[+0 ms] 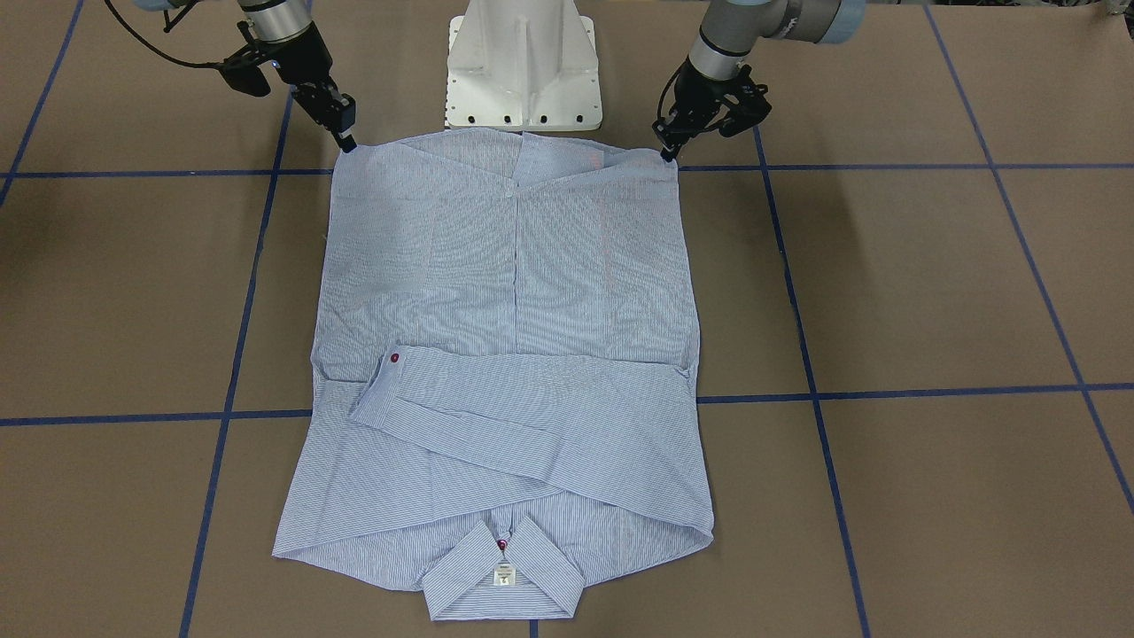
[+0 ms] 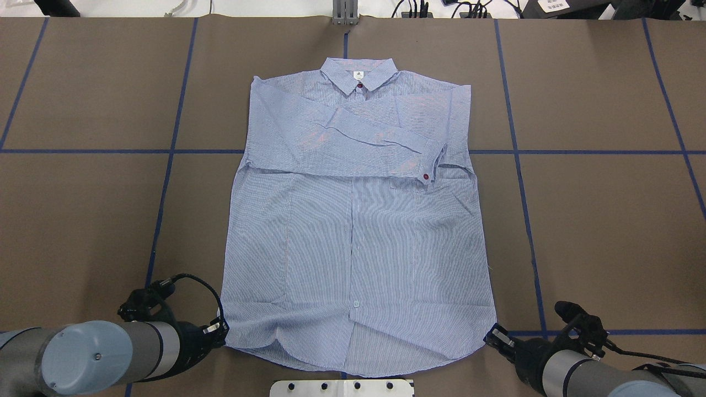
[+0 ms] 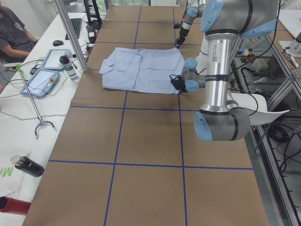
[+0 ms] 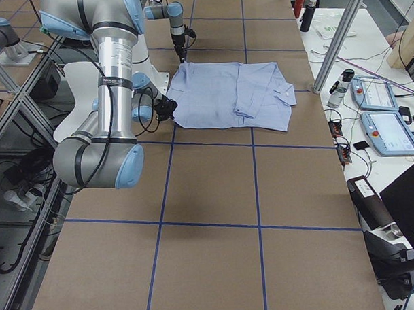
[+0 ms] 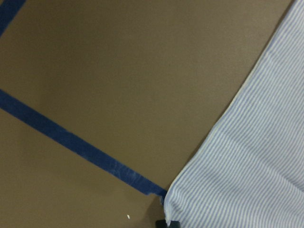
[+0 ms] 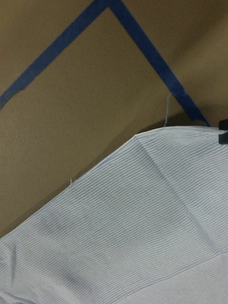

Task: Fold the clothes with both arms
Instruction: 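Hold both grippers at the two hem corners nearest the robot, then grasp both hem corners and lift them over the shirt toward the collar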

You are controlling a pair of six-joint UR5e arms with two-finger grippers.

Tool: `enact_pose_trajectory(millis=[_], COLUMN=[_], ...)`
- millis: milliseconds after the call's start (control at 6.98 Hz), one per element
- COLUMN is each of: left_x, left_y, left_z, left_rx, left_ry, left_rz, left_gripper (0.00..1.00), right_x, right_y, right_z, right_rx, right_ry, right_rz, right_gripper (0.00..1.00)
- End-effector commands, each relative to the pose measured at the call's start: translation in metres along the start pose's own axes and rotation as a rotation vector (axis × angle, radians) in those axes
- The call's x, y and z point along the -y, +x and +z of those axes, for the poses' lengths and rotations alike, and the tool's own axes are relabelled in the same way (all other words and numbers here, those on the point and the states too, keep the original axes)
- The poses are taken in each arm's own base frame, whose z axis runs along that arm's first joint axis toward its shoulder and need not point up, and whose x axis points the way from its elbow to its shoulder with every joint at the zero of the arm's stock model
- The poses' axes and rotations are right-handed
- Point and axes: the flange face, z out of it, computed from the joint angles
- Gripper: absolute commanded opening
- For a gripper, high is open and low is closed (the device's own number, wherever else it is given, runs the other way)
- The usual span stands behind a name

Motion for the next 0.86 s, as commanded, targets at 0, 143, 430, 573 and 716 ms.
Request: enact_pose_trajectory(millis=[0,143,430,573,716], left_x=[0.004,0.015,0.078,0.103,0.124], left_y=[0.022,0.038,0.085,0.101,0.131], left_z=[-0.055,-0.076,-0.123,-0.119,-0.11], left_rx=[-0.094,-0.146,-0.236,-0.242,-0.262], left_ry=[-0.027,-0.019,-0.005,0.014,0.051], left_rz=[-0.013,-0.026,0.009,-0.008,-0.03], left_gripper=[0.0,0.0,0.0,0.0,0.0], right_x=[0.006,0.015,0.063,0.088,0.113], right_y=[-0.006,-0.016,-0.049,-0.058,-0.099], right_z=[-0.003,-0.01,-0.032,-0.039,-0.043], right_rx=[0.012,0.032,0.019,-0.011,0.0], right_ry=[0.008,0.017,0.01,-0.022,-0.03], right_rz=[0.011,0.028,0.1,0.136,0.104], right_gripper=[0.0,0.0,0.0,0.0,0.0])
